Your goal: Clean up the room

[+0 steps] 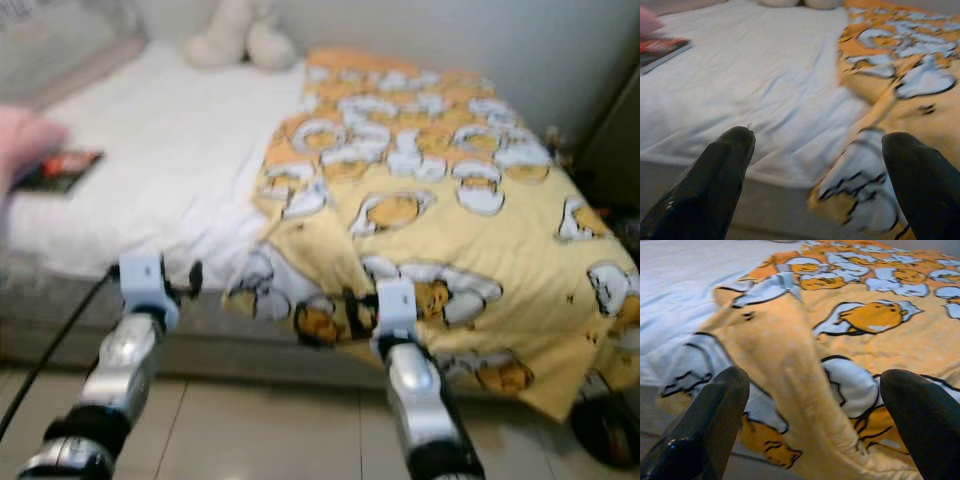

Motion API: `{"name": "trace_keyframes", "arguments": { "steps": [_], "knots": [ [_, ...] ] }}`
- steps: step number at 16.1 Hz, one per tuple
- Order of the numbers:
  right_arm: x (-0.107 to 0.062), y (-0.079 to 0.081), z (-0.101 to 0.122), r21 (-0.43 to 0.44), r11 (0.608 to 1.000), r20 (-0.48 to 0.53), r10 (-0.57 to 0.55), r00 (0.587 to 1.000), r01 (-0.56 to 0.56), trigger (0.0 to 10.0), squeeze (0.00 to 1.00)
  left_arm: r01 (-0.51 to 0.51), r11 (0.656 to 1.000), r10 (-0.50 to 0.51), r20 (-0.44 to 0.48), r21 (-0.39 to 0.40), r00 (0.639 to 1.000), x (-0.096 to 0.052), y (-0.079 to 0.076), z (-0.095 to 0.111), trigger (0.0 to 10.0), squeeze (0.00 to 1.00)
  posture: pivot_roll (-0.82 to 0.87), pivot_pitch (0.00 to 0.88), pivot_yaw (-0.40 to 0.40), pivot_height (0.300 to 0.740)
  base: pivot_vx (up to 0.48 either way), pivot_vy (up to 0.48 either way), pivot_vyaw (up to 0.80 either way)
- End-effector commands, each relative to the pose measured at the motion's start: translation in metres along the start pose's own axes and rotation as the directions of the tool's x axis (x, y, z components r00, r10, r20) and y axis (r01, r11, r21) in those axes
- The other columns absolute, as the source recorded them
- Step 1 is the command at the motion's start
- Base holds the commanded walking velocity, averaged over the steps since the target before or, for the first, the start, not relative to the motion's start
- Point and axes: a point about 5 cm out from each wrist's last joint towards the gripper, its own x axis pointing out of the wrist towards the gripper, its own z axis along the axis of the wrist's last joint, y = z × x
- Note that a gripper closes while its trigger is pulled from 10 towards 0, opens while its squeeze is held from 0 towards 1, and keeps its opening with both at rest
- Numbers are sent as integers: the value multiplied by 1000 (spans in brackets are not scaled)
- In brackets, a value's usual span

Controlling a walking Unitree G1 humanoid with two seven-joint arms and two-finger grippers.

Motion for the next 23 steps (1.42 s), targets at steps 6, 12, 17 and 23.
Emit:
{"name": "trace_keyframes", "arguments": {
  "steps": [6, 12, 17, 23],
  "knots": [
    [-6, -13, -5, -31, 999, -9, -26, 1000, 25, 10000, 0, 42, 999, -42, 5, 6, 999, 2, -12, 1, 10000, 0, 151, 0, -35, 740, 393, 274, 0],
    [-19, -19, -13, -13, 999, -33, -40, 999, 39, 10000, 0, 107, 990, -101, -60, 96, 993, 1, -20, -13, 10000, 0, 127, 2, -65, 740, 194, 141, -497],
    [-52, -21, -37, -23, 1000, -116, -9, 993, 7, 10000, 0, 163, 975, -145, -126, 148, 981, 3, -30, -24, 10000, 0, 44, 169, -106, 740, 0, 0, -714],
    [-99, -5, -57, -30, 995, -204, 83, 975, -91, 10000, 0, 121, 889, -96, -79, 442, 992, -7, -29, -36, 10000, 0, -16, 262, -129, 740, 0, 0, -346]
  ]
}}
